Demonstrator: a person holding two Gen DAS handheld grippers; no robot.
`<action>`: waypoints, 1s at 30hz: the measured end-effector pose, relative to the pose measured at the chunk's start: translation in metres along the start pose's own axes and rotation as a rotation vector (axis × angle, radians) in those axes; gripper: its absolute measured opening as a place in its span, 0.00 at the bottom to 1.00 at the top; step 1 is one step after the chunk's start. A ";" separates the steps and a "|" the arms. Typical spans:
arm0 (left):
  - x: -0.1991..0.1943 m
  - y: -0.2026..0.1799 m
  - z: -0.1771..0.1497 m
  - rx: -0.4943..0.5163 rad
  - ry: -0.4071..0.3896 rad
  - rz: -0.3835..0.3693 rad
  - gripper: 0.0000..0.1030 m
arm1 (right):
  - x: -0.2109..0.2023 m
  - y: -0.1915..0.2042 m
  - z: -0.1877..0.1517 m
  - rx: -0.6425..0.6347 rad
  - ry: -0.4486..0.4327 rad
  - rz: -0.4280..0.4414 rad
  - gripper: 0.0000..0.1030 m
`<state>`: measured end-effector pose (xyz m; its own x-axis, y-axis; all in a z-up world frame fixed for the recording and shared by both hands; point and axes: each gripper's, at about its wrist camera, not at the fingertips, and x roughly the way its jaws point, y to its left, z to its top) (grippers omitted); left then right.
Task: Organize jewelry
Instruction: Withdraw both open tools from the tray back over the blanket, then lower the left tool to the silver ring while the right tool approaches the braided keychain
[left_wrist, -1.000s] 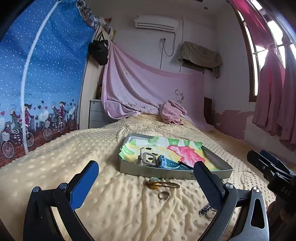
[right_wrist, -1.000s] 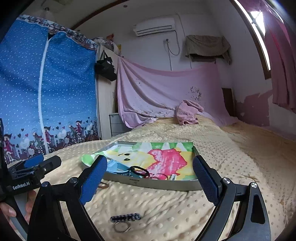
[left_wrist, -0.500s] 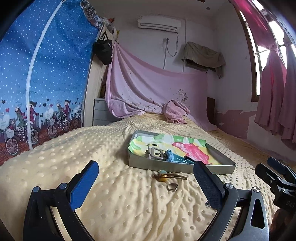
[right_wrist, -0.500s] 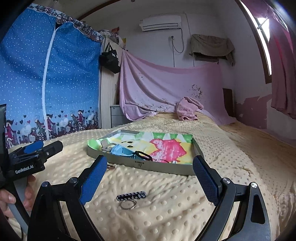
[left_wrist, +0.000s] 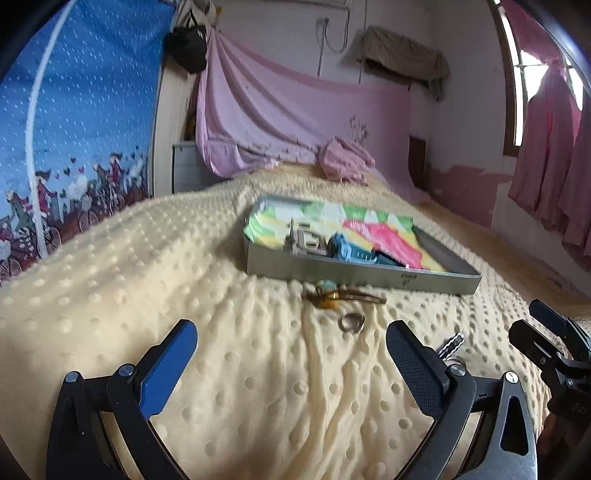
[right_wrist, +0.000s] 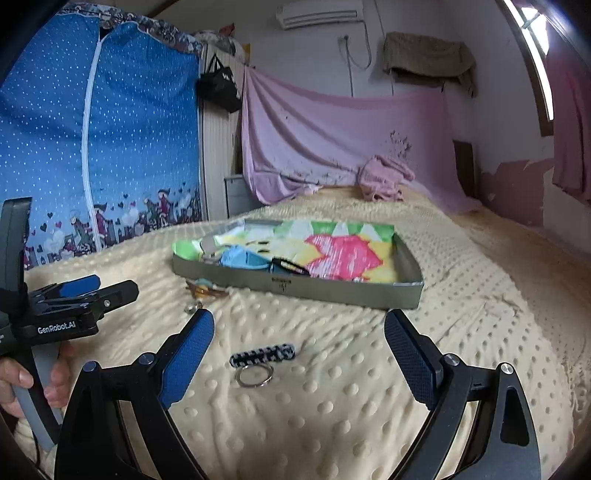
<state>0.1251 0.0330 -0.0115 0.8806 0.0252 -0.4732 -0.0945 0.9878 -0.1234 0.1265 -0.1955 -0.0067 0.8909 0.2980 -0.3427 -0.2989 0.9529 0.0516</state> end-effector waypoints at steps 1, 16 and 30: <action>0.003 0.000 0.000 0.000 0.014 -0.003 1.00 | 0.003 0.000 -0.001 0.000 0.010 0.004 0.88; 0.047 -0.013 0.007 0.060 0.194 -0.104 0.90 | 0.035 0.010 -0.013 -0.030 0.171 0.075 0.66; 0.069 -0.026 0.010 0.087 0.231 -0.180 0.62 | 0.055 0.024 -0.022 -0.081 0.286 0.143 0.47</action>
<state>0.1928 0.0109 -0.0327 0.7495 -0.1770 -0.6380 0.1021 0.9830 -0.1527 0.1608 -0.1576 -0.0447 0.7094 0.3897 -0.5873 -0.4503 0.8916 0.0476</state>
